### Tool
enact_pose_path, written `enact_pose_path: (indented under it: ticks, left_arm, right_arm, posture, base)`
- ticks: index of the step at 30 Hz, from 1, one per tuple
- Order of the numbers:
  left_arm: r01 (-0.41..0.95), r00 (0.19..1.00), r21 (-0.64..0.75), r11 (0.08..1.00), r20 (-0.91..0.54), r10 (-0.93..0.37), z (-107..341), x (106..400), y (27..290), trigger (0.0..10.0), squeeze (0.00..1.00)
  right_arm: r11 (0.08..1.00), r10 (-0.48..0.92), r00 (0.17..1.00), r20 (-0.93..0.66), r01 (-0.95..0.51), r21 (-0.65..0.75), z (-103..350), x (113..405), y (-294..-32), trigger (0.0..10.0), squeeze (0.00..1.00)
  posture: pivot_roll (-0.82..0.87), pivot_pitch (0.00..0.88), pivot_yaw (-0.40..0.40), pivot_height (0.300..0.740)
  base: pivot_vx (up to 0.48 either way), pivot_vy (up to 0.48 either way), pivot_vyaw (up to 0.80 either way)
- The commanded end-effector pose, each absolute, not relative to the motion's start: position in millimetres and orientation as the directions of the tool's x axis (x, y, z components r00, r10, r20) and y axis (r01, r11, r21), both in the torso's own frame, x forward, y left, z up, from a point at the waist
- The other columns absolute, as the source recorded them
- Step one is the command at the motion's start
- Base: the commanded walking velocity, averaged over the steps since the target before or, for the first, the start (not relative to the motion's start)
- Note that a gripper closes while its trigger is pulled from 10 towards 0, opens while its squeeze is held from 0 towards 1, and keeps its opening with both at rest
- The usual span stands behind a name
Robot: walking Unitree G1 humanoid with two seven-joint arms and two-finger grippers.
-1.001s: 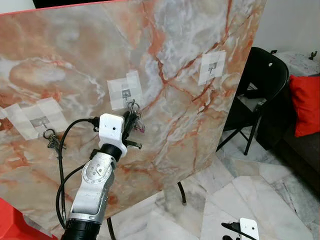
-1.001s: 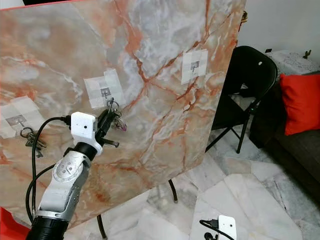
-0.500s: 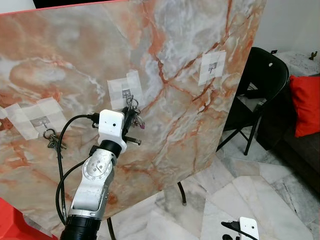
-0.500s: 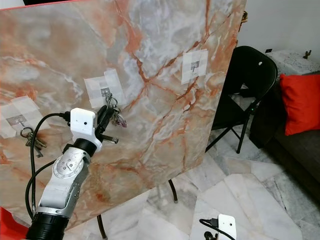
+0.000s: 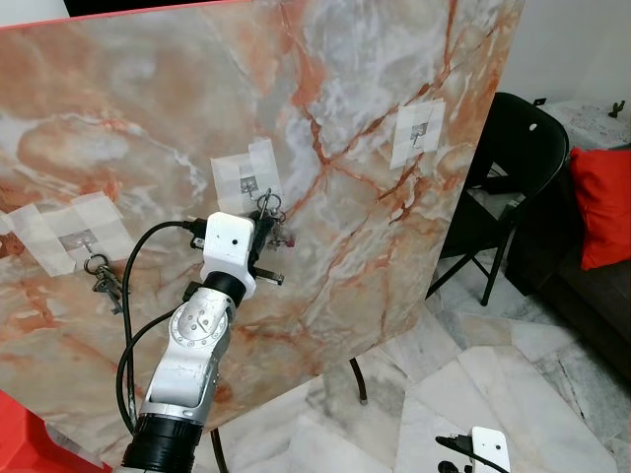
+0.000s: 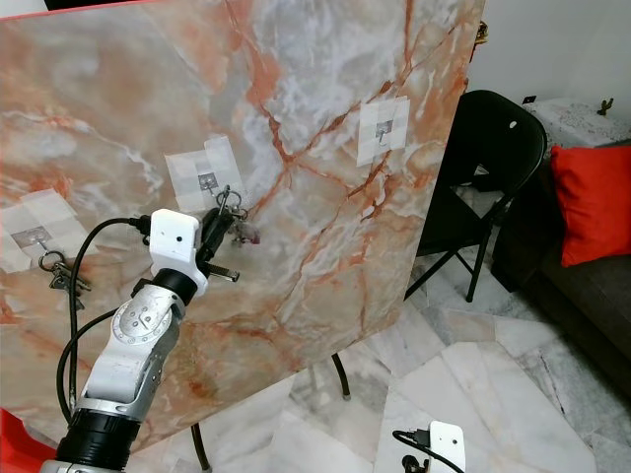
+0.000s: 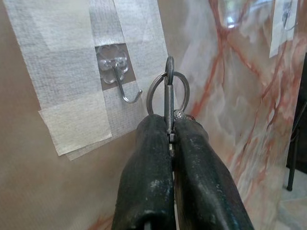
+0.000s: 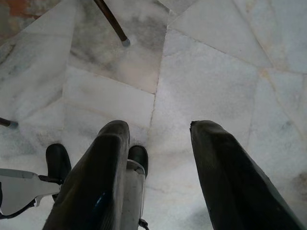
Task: Hang keys on a hook
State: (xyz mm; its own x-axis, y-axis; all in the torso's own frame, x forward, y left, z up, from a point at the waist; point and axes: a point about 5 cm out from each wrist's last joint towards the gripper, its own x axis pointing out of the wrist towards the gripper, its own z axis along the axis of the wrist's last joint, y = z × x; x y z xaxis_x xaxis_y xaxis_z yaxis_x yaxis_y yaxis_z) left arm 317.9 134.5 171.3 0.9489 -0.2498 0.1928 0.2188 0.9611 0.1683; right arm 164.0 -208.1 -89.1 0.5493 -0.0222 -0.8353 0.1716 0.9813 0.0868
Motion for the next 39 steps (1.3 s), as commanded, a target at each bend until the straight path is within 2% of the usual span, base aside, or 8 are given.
enact_pose_path:
  ticks: [1,14,24,39]
  left_arm:
    - [0.232,0.946,0.195,0.953,0.181,-0.268,173.4,321.0,131.9,10.0,0.00]
    - [0.218,0.947,0.215,0.952,0.188,-0.260,172.9,318.2,134.4,10.0,0.00]
    - [0.185,0.947,0.178,0.966,0.229,-0.224,164.6,298.5,143.6,10.0,0.00]
    - [0.134,0.939,0.186,0.973,0.291,-0.185,179.6,302.5,151.0,10.0,0.00]
  right_arm:
    - [0.979,-0.023,0.544,-0.839,0.183,0.091,-89.9,162.6,-207.7,10.0,0.00]
    - [0.979,-0.023,0.543,-0.839,0.181,0.090,-90.0,162.3,-207.9,10.0,0.00]
    - [0.981,-0.021,0.543,-0.840,0.175,0.088,-89.9,162.6,-207.9,10.0,0.00]
    - [0.982,-0.018,0.542,-0.840,0.169,0.088,-90.0,162.4,-207.7,10.0,0.00]
  posture:
    - [0.09,0.000,-0.037,0.713]
    - [0.09,0.000,-0.037,0.713]
    - [0.10,0.000,-0.043,0.713]
    - [0.10,0.000,-0.041,0.713]
  base:
    - [0.000,0.000,0.00]
    - [0.000,0.000,0.00]
    - [0.000,0.000,0.00]
    - [0.000,0.000,0.00]
